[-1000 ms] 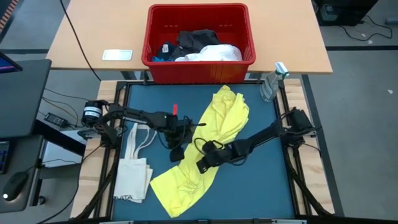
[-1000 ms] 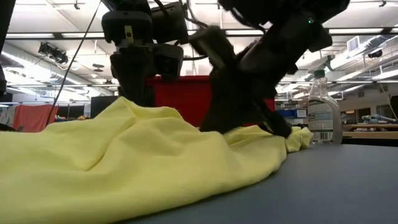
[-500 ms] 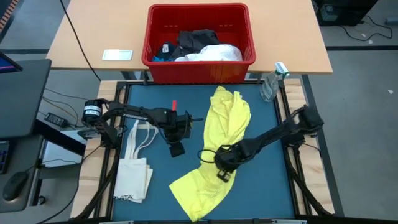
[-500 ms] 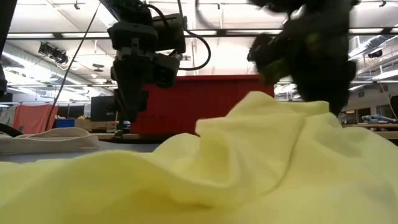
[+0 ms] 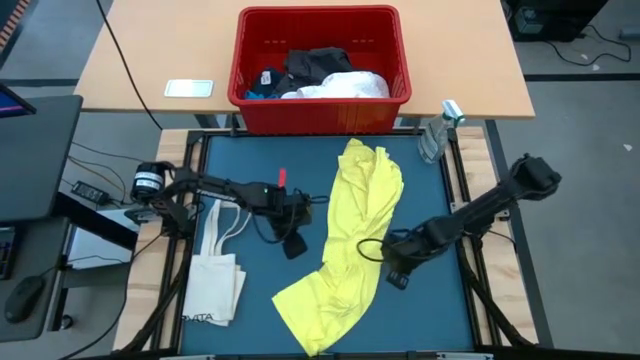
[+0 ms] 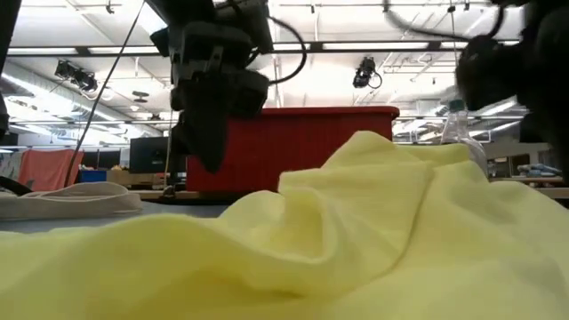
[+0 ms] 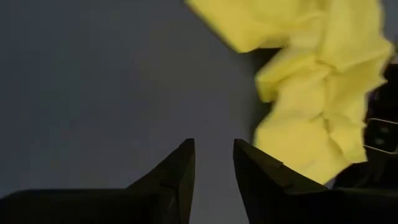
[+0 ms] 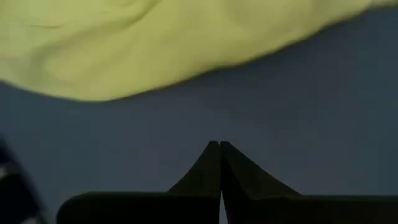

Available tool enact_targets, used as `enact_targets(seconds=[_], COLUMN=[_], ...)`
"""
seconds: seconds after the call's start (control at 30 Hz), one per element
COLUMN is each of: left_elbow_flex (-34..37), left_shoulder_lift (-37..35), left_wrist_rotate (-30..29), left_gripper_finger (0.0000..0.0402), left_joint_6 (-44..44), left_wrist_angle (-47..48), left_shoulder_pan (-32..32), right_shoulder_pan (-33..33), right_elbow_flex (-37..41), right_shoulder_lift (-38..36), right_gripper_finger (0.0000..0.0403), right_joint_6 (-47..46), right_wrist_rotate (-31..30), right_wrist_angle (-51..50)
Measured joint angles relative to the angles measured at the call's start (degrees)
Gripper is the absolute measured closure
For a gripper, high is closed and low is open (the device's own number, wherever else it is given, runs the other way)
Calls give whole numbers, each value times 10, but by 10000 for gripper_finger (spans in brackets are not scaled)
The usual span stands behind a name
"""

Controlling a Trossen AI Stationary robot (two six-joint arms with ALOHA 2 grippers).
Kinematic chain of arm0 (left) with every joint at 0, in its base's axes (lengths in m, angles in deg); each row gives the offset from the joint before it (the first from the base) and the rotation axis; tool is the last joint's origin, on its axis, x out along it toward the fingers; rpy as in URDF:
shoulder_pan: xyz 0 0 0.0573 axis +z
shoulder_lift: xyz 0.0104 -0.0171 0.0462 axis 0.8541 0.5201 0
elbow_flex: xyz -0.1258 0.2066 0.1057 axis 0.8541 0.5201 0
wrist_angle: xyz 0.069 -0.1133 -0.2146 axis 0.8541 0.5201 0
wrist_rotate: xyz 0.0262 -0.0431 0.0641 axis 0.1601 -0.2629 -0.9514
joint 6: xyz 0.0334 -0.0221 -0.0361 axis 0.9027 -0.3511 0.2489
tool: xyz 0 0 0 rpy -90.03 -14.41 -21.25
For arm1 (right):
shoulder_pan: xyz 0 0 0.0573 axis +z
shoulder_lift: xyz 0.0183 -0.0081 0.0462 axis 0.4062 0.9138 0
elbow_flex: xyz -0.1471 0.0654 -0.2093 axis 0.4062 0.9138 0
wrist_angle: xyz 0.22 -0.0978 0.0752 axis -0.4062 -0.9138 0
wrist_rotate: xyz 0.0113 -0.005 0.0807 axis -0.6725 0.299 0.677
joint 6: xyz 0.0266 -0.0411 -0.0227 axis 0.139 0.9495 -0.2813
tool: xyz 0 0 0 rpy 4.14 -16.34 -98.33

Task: Fold laundry
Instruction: Fold the yellow shirt

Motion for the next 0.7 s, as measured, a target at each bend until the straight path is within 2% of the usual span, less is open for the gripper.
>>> enact_targets(seconds=[0.17,0.3,0.43,0.57,0.7], left_elbow_flex=[0,0,0,0,0], left_shoulder_lift=[0,0,0,0,0], left_wrist_rotate=[-1,-1,1,-5,-50], left_gripper_finger=[287,287,287,287,287], left_joint_6=[20,99,194,273,323], left_wrist_angle=[-101,-158,-139,-93,-44], left_shoulder_pan=[-26,-46,-80,-134,-194], right_shoulder_pan=[55,103,138,155,167], right_elbow_flex=[8,8,8,6,-29], right_shoulder_lift=[-53,-61,-45,-18,18], right_gripper_finger=[391,381,367,337,301], right_joint_6=[-117,-158,-148,-150,-150], right_wrist_rotate=[-79,-169,-210,-210,-224], right_wrist_angle=[56,118,211,293,333])
